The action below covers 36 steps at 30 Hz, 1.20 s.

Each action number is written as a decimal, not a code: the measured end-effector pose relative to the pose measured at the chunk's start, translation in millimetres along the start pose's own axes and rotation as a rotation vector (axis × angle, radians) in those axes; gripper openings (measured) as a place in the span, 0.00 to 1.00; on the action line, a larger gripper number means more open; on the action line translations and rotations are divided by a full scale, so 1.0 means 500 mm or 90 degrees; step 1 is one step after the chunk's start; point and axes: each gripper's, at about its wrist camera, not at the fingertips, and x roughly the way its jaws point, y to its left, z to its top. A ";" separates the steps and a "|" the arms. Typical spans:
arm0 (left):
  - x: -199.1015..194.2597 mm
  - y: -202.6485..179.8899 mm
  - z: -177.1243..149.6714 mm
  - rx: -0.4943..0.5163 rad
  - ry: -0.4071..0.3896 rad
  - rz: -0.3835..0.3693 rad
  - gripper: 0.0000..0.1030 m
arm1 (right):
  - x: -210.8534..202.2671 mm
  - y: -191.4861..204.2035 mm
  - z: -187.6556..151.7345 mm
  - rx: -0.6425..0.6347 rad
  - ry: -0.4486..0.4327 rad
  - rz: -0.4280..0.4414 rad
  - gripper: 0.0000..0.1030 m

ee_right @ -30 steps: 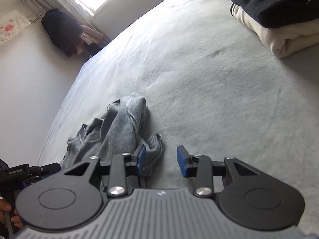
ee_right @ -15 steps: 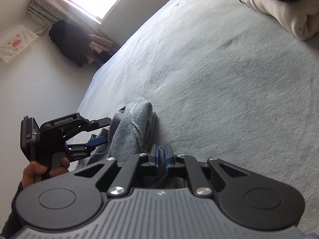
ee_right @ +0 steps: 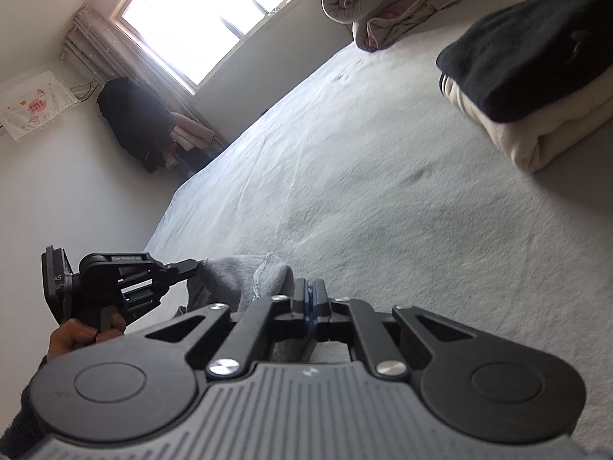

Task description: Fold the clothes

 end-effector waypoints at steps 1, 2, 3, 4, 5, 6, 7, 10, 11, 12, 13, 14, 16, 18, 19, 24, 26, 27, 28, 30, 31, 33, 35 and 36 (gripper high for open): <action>-0.008 0.005 0.005 -0.002 -0.005 0.002 0.00 | -0.009 0.002 0.002 -0.005 -0.009 -0.006 0.03; -0.016 0.010 0.009 -0.003 -0.010 0.004 0.00 | -0.016 0.006 0.005 -0.008 -0.016 -0.011 0.03; -0.024 0.015 0.012 0.000 -0.013 0.006 0.00 | -0.016 0.009 0.008 -0.009 -0.020 -0.012 0.03; -0.033 0.021 0.014 0.002 -0.015 0.008 0.00 | -0.016 0.011 0.009 -0.009 -0.021 -0.009 0.03; -0.043 0.030 0.016 0.001 -0.016 0.009 0.00 | -0.021 0.012 0.010 -0.008 -0.021 -0.005 0.03; -0.051 0.039 0.017 0.000 -0.014 0.009 0.00 | -0.021 0.017 0.011 -0.010 -0.018 -0.002 0.03; -0.060 0.049 0.017 0.000 -0.010 0.013 0.00 | -0.019 0.023 0.012 -0.014 -0.010 -0.002 0.03; -0.083 0.081 0.011 0.004 0.002 0.029 0.00 | -0.012 0.043 0.013 -0.026 0.013 0.001 0.03; -0.089 0.093 0.009 0.004 0.004 0.035 0.00 | -0.011 0.052 0.010 -0.031 0.022 0.002 0.03; -0.097 0.109 0.004 0.003 0.007 0.041 0.00 | -0.010 0.061 0.006 -0.037 0.032 0.003 0.03; -0.103 0.125 0.000 -0.003 0.009 0.044 0.00 | -0.010 0.070 0.001 -0.044 0.041 0.003 0.03; -0.108 0.140 -0.004 -0.008 0.011 0.048 0.00 | -0.010 0.079 -0.005 -0.049 0.051 0.003 0.03; -0.116 0.170 -0.012 -0.023 0.016 0.053 0.00 | -0.008 0.098 -0.017 -0.063 0.075 0.000 0.03; -0.127 0.198 -0.024 -0.036 0.020 0.058 0.00 | -0.007 0.119 -0.036 -0.083 0.106 -0.005 0.03; -0.132 0.212 -0.031 -0.042 0.021 0.059 0.00 | -0.005 0.128 -0.046 -0.094 0.122 -0.007 0.03; -0.158 0.270 -0.066 -0.074 0.031 0.052 0.00 | 0.005 0.164 -0.138 -0.158 0.223 -0.023 0.03; -0.164 0.288 -0.078 -0.086 0.035 0.051 0.00 | 0.021 0.169 -0.173 -0.176 0.263 -0.036 0.03; -0.165 0.294 -0.081 -0.091 0.038 0.049 0.00 | 0.032 0.169 -0.188 -0.184 0.283 -0.044 0.04; -0.167 0.301 -0.085 -0.095 0.039 0.047 0.00 | 0.038 0.170 -0.197 -0.189 0.293 -0.049 0.04; -0.171 0.312 -0.090 -0.101 0.042 0.041 0.00 | 0.045 0.176 -0.201 -0.196 0.300 -0.050 0.06; -0.172 0.311 -0.090 -0.099 0.044 0.040 0.00 | 0.045 0.179 -0.197 -0.196 0.298 -0.047 0.08; -0.174 0.309 -0.090 -0.095 0.047 0.038 0.00 | 0.037 0.187 -0.181 -0.192 0.280 -0.044 0.10; -0.175 0.305 -0.089 -0.090 0.051 0.036 0.00 | 0.030 0.190 -0.160 -0.181 0.260 -0.045 0.12; -0.175 0.303 -0.088 -0.087 0.052 0.035 0.00 | 0.029 0.188 -0.147 -0.172 0.249 -0.046 0.18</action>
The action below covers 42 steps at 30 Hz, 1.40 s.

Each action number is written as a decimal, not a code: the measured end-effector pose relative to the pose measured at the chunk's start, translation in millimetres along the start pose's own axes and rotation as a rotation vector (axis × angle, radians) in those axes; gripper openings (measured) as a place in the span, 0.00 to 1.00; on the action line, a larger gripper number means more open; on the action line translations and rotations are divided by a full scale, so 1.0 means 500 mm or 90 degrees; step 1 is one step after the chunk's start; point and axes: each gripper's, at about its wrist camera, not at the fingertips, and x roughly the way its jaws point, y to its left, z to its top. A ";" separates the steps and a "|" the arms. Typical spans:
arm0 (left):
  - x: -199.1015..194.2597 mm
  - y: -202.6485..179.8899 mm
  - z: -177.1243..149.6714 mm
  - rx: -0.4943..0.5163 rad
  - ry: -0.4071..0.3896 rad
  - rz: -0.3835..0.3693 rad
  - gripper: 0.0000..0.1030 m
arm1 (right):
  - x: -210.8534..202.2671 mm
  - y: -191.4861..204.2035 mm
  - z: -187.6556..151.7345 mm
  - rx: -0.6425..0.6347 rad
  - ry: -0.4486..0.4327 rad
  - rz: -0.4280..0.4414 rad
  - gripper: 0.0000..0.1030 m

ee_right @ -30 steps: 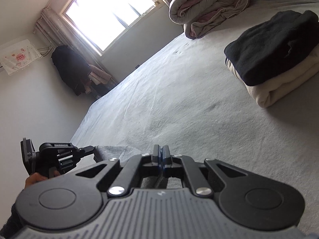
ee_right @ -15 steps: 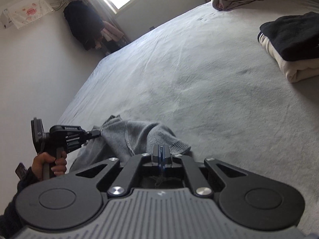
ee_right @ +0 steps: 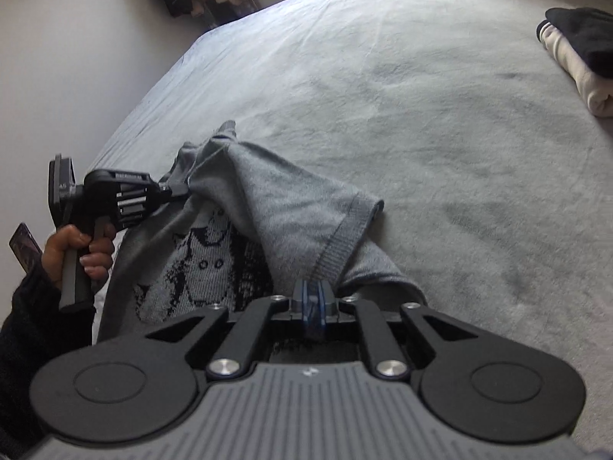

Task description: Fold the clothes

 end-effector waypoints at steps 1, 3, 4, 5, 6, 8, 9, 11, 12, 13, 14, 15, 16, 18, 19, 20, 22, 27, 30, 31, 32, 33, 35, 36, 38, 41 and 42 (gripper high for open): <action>0.001 -0.002 0.002 0.001 0.002 0.000 0.00 | -0.002 -0.008 0.011 0.010 -0.012 -0.004 0.26; 0.002 -0.001 0.004 0.000 0.008 -0.003 0.01 | 0.000 -0.022 0.031 0.024 -0.037 -0.018 0.47; 0.002 0.002 0.006 0.000 0.012 -0.006 0.01 | 0.004 -0.027 0.038 0.029 -0.042 -0.026 0.47; 0.002 0.003 0.008 -0.002 0.015 -0.008 0.01 | 0.011 -0.033 0.045 0.034 -0.044 -0.034 0.47; 0.001 0.004 0.010 -0.003 0.017 -0.009 0.01 | 0.019 -0.039 0.051 0.040 -0.045 -0.042 0.47; -0.002 0.007 0.016 -0.007 0.020 -0.017 0.03 | 0.039 -0.050 0.060 0.050 -0.043 -0.052 0.47; -0.003 0.008 0.020 -0.010 0.020 -0.022 0.05 | 0.053 -0.056 0.064 0.056 -0.039 -0.056 0.47; -0.001 0.005 0.029 -0.017 0.021 -0.033 0.10 | 0.078 -0.062 0.067 0.061 -0.031 -0.063 0.47; 0.000 0.002 0.034 -0.020 0.022 -0.038 0.16 | 0.088 -0.064 0.068 0.059 -0.030 -0.064 0.47; 0.003 -0.004 0.040 -0.019 0.023 -0.039 0.19 | 0.098 -0.066 0.068 0.058 -0.028 -0.066 0.47; 0.006 -0.013 0.045 -0.016 0.025 -0.038 0.28 | 0.105 -0.065 0.069 0.054 -0.030 -0.067 0.47; 0.010 -0.021 0.050 -0.015 0.028 -0.037 0.33 | 0.108 -0.061 0.070 0.044 -0.031 -0.067 0.47; 0.012 -0.027 0.055 -0.018 0.033 -0.039 0.33 | 0.110 -0.054 0.070 0.033 -0.031 -0.069 0.47; 0.016 -0.038 0.064 -0.029 0.042 -0.041 0.34 | 0.117 -0.040 0.070 0.008 -0.028 -0.073 0.44; 0.018 -0.038 0.067 -0.040 0.048 -0.039 0.34 | 0.121 -0.032 0.070 -0.008 -0.025 -0.076 0.44; 0.021 -0.039 0.070 -0.051 0.056 -0.037 0.34 | 0.124 -0.023 0.069 -0.024 -0.022 -0.078 0.42; 0.033 -0.041 0.072 -0.076 0.079 -0.024 0.34 | 0.131 -0.013 0.069 -0.049 -0.016 -0.081 0.38; 0.052 -0.050 0.070 -0.116 0.111 0.003 0.29 | 0.142 0.001 0.069 -0.083 -0.006 -0.080 0.22; 0.058 -0.051 0.066 -0.135 0.114 0.015 0.08 | 0.140 0.000 0.068 -0.083 -0.004 -0.071 0.07; 0.054 -0.058 0.066 -0.132 0.106 0.012 0.07 | 0.138 0.000 0.068 -0.084 -0.006 -0.071 0.07; 0.050 -0.065 0.066 -0.128 0.098 0.009 0.05 | 0.133 0.001 0.068 -0.088 -0.013 -0.076 0.07; 0.046 -0.071 0.066 -0.125 0.090 0.006 0.05 | 0.125 0.002 0.070 -0.094 -0.025 -0.085 0.07; 0.039 -0.085 0.067 -0.117 0.074 -0.001 0.04 | 0.103 0.001 0.077 -0.103 -0.054 -0.108 0.07; 0.037 -0.097 0.069 -0.110 0.067 -0.008 0.04 | 0.090 -0.002 0.083 -0.107 -0.071 -0.119 0.07; 0.038 -0.125 0.075 -0.092 0.057 -0.020 0.04 | 0.068 -0.010 0.097 -0.113 -0.096 -0.142 0.07; 0.050 -0.174 0.084 -0.061 0.047 -0.035 0.04 | 0.037 -0.024 0.117 -0.122 -0.131 -0.178 0.07; 0.059 -0.191 0.086 -0.050 0.044 -0.038 0.04 | 0.027 -0.029 0.124 -0.125 -0.143 -0.190 0.06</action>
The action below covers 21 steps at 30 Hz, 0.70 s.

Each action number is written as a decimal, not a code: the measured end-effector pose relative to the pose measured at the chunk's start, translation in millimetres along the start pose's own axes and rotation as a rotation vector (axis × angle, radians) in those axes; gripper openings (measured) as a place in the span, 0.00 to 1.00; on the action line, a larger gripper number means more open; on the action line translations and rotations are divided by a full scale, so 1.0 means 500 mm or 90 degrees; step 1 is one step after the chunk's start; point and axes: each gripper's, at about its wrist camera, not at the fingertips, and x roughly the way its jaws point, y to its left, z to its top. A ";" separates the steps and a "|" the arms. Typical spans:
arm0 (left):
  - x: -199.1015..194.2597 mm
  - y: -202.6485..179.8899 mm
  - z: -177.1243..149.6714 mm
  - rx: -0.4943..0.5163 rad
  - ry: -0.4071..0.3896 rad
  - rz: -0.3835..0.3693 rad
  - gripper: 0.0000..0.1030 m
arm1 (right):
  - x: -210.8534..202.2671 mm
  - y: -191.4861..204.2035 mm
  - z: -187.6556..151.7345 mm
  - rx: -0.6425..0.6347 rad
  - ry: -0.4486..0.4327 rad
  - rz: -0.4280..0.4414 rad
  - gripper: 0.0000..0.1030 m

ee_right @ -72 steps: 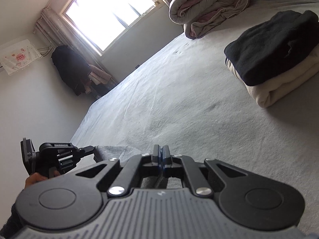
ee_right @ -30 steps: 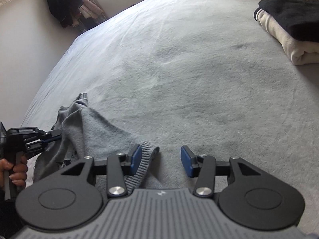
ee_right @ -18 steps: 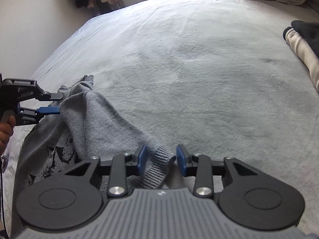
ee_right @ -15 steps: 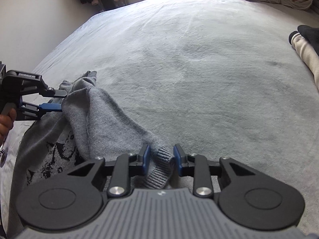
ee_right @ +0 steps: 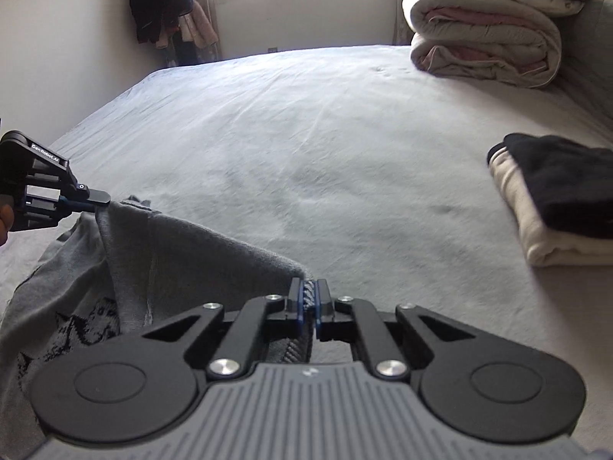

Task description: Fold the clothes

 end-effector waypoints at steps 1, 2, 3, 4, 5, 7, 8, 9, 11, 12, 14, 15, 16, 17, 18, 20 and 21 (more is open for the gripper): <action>0.010 -0.018 0.002 0.011 -0.002 -0.003 0.04 | -0.004 -0.011 0.006 0.000 -0.008 -0.012 0.06; 0.021 -0.037 0.003 0.022 -0.005 -0.006 0.04 | -0.006 -0.023 0.011 0.003 -0.014 -0.023 0.06; 0.033 -0.054 0.004 0.029 -0.007 -0.011 0.04 | -0.007 -0.036 0.017 0.006 -0.018 -0.034 0.06; 0.046 -0.070 0.005 0.036 -0.009 -0.015 0.04 | -0.007 -0.049 0.022 0.009 -0.022 -0.045 0.06; 0.058 -0.086 0.006 0.043 -0.011 -0.019 0.04 | -0.006 -0.062 0.026 0.011 -0.026 -0.056 0.06; 0.086 -0.116 0.003 0.059 -0.013 -0.022 0.04 | -0.002 -0.085 0.034 0.013 -0.033 -0.081 0.06; 0.101 -0.130 0.001 0.066 -0.014 -0.023 0.04 | 0.000 -0.096 0.038 0.013 -0.036 -0.093 0.06; 0.116 -0.143 -0.001 0.074 -0.014 -0.022 0.04 | 0.003 -0.108 0.041 0.014 -0.037 -0.103 0.06; 0.147 -0.166 -0.005 0.089 -0.015 -0.016 0.04 | 0.011 -0.133 0.045 0.019 -0.036 -0.119 0.06; 0.163 -0.178 -0.007 0.097 -0.015 -0.013 0.03 | 0.015 -0.144 0.046 0.020 -0.034 -0.128 0.06; 0.199 -0.196 -0.012 0.109 -0.011 -0.002 0.03 | 0.028 -0.162 0.046 0.022 -0.026 -0.140 0.06; 0.214 -0.201 -0.015 0.115 -0.008 0.003 0.03 | 0.035 -0.170 0.044 0.024 -0.021 -0.145 0.06; 0.232 -0.205 -0.019 0.122 -0.005 0.010 0.03 | 0.043 -0.178 0.041 0.026 -0.014 -0.150 0.06; 0.249 -0.207 -0.022 0.130 -0.001 0.018 0.03 | 0.052 -0.186 0.038 0.029 -0.007 -0.153 0.06; 0.265 -0.208 -0.025 0.140 0.005 0.025 0.04 | 0.062 -0.195 0.033 0.035 0.001 -0.154 0.06; 0.295 -0.209 -0.031 0.161 0.017 0.039 0.04 | 0.079 -0.208 0.021 0.047 0.012 -0.149 0.06; 0.298 -0.204 -0.032 0.167 0.017 0.034 0.04 | 0.087 -0.214 0.016 0.053 0.017 -0.147 0.06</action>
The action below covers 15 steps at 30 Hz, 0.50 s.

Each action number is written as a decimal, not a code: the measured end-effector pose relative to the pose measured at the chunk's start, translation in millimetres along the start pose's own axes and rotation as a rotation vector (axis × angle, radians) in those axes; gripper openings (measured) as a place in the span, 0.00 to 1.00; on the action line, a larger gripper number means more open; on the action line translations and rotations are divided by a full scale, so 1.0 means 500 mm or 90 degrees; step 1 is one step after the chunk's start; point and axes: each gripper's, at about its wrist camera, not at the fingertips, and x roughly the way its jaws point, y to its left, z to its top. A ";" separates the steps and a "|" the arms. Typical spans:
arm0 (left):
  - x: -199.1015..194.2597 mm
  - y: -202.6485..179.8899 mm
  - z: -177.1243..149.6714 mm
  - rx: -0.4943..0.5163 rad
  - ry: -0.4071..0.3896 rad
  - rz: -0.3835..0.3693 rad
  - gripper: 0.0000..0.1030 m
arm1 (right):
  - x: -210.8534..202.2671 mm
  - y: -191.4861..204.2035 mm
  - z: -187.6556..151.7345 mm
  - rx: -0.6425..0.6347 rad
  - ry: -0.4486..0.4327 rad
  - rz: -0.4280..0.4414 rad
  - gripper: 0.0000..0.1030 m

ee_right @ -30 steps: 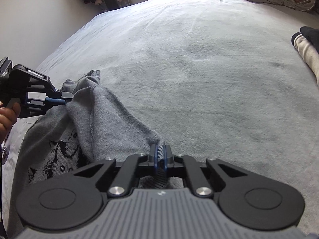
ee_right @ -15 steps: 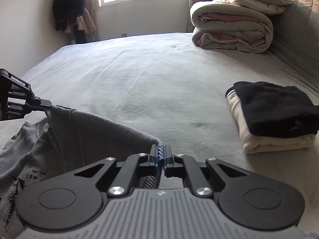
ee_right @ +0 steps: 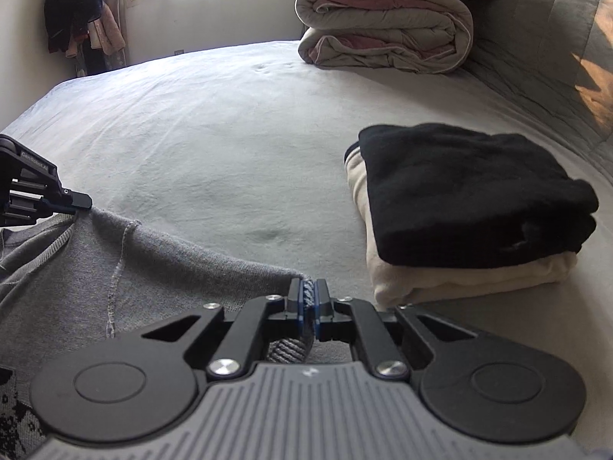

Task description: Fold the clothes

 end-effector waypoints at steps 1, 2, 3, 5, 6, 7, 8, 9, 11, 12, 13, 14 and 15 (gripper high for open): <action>0.004 0.004 -0.002 0.006 -0.001 -0.005 0.05 | 0.010 -0.005 -0.004 0.007 0.003 0.005 0.06; 0.006 0.009 -0.003 0.011 -0.001 -0.011 0.06 | 0.017 -0.009 -0.009 0.015 0.004 0.014 0.06; 0.002 0.016 -0.002 0.010 0.001 -0.022 0.07 | 0.020 -0.015 -0.013 0.029 0.003 0.027 0.07; -0.010 0.027 0.001 0.010 0.006 -0.038 0.11 | 0.021 -0.034 -0.018 0.071 -0.001 0.058 0.10; -0.014 0.030 0.003 0.015 0.009 -0.044 0.16 | 0.016 -0.048 -0.020 0.103 -0.003 0.076 0.14; -0.019 0.034 0.004 0.023 0.012 -0.050 0.18 | 0.012 -0.061 -0.022 0.135 -0.003 0.095 0.15; -0.022 0.035 0.005 0.033 0.017 -0.054 0.24 | 0.006 -0.073 -0.025 0.160 -0.001 0.110 0.16; -0.024 0.036 0.005 0.042 0.020 -0.054 0.25 | 0.000 -0.083 -0.028 0.180 0.001 0.122 0.20; -0.032 0.035 0.002 0.059 0.023 -0.052 0.25 | -0.014 -0.095 -0.033 0.197 0.005 0.132 0.28; -0.039 0.032 -0.001 0.069 0.021 -0.046 0.25 | -0.023 -0.099 -0.036 0.198 0.009 0.136 0.29; -0.050 0.028 -0.005 0.082 0.012 -0.042 0.25 | -0.033 -0.101 -0.039 0.193 0.014 0.140 0.29; -0.061 0.024 -0.009 0.096 0.004 -0.041 0.25 | -0.044 -0.102 -0.041 0.186 0.019 0.144 0.29; -0.072 0.020 -0.015 0.109 -0.002 -0.048 0.25 | -0.055 -0.103 -0.044 0.180 0.025 0.151 0.29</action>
